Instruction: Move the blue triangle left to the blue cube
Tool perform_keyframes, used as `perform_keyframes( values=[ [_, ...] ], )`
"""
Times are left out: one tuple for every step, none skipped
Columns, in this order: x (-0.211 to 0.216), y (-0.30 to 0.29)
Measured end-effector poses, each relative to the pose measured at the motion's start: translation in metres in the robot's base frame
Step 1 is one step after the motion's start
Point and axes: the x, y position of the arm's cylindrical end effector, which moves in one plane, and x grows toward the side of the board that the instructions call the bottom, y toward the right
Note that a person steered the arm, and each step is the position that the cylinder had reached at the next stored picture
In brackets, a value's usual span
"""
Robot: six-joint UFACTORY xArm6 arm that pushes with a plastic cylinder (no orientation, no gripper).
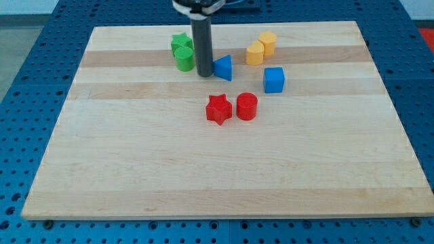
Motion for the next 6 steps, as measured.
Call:
perform_keyframes(
  values=[
    [-0.017,0.02],
    [-0.019,0.026],
    [-0.011,0.041],
    [0.023,0.098],
    [0.056,0.16],
    [0.074,0.194]
  ],
)
